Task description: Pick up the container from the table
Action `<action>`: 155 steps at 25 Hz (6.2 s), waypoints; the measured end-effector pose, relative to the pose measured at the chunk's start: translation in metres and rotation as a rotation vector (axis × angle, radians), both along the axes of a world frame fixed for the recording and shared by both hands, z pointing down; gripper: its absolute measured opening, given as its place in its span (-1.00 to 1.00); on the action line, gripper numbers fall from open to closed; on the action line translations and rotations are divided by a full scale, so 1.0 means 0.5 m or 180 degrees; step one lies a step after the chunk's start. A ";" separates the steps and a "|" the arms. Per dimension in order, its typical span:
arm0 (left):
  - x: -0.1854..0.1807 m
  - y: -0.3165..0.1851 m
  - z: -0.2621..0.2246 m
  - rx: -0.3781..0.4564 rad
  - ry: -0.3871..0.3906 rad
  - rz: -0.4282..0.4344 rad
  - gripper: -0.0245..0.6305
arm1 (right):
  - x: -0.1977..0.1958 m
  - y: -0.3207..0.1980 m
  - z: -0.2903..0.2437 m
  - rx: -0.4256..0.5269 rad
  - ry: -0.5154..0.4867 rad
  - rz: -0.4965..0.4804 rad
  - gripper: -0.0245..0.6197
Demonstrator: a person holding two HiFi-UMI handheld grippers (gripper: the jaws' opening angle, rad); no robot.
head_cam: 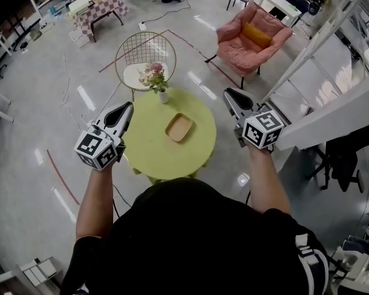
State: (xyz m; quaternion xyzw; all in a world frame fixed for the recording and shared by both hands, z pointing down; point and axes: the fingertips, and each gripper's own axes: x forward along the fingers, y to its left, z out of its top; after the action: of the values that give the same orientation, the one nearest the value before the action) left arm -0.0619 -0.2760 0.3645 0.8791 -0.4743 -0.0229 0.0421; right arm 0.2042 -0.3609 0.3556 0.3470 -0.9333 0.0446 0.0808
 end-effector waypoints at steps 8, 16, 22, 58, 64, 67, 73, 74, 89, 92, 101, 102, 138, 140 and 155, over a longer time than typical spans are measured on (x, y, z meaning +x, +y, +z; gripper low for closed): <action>-0.053 0.001 0.014 -0.0078 0.0054 0.0124 -0.87 | -0.065 0.000 0.004 -0.0025 -0.0008 0.0050 -0.76; -0.100 -0.008 0.026 -0.0160 0.0098 0.0184 -0.87 | -0.118 -0.004 0.021 -0.0073 0.0051 0.0087 -0.73; -0.120 -0.013 0.050 -0.0257 0.0124 0.0222 -0.87 | -0.143 -0.002 0.049 -0.0173 0.0121 0.0106 -0.71; -0.163 -0.085 0.227 -0.0711 0.0042 0.0123 -0.87 | -0.288 -0.021 0.464 -0.0539 0.1495 -0.0414 -0.37; -0.165 -0.096 0.252 -0.0758 0.0024 0.0126 -0.87 | -0.300 -0.017 0.526 -0.0615 0.1621 -0.0513 -0.35; -0.164 -0.103 0.259 -0.0784 0.0030 0.0142 -0.87 | -0.302 -0.015 0.560 -0.0621 0.1764 -0.0601 -0.32; -0.161 -0.117 0.262 -0.0781 0.0058 0.0180 -0.87 | -0.309 -0.002 0.644 -0.0640 0.2109 -0.0808 -0.27; -0.162 -0.120 0.264 -0.0785 0.0060 0.0180 -0.87 | -0.311 -0.001 0.659 -0.0650 0.2156 -0.0835 -0.26; -0.169 -0.132 0.291 -0.0907 0.0092 0.0184 -0.87 | -0.316 0.037 0.864 -0.1027 0.2541 -0.1168 -0.10; -0.172 -0.132 0.297 -0.0933 0.0113 0.0172 -0.87 | -0.305 0.044 0.902 -0.1106 0.2640 -0.1211 -0.11; -0.204 -0.124 0.325 -0.1034 0.0177 0.0136 -0.87 | -0.291 0.080 1.028 -0.1404 0.2978 -0.1403 -0.11; -0.206 -0.125 0.327 -0.1040 0.0195 0.0127 -0.87 | -0.287 0.080 1.039 -0.1428 0.3014 -0.1408 -0.11; -0.251 -0.093 0.340 -0.1123 0.0349 0.0031 -0.87 | -0.270 0.046 1.050 -0.1399 0.3451 -0.1333 -0.85; -0.252 -0.091 0.338 -0.1114 0.0351 0.0029 -0.87 | -0.268 0.043 1.045 -0.1374 0.3457 -0.1312 -0.85; -0.236 -0.039 0.298 -0.0976 0.0296 0.0106 -0.87 | -0.264 0.049 0.954 -0.1198 0.3397 -0.1128 -0.85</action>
State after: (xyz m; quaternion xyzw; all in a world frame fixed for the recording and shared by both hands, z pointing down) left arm -0.1797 -0.2956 0.5137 0.8681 -0.4550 0.0097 0.1981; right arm 0.0722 -0.3364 0.8326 0.1401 -0.7834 0.0144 0.6053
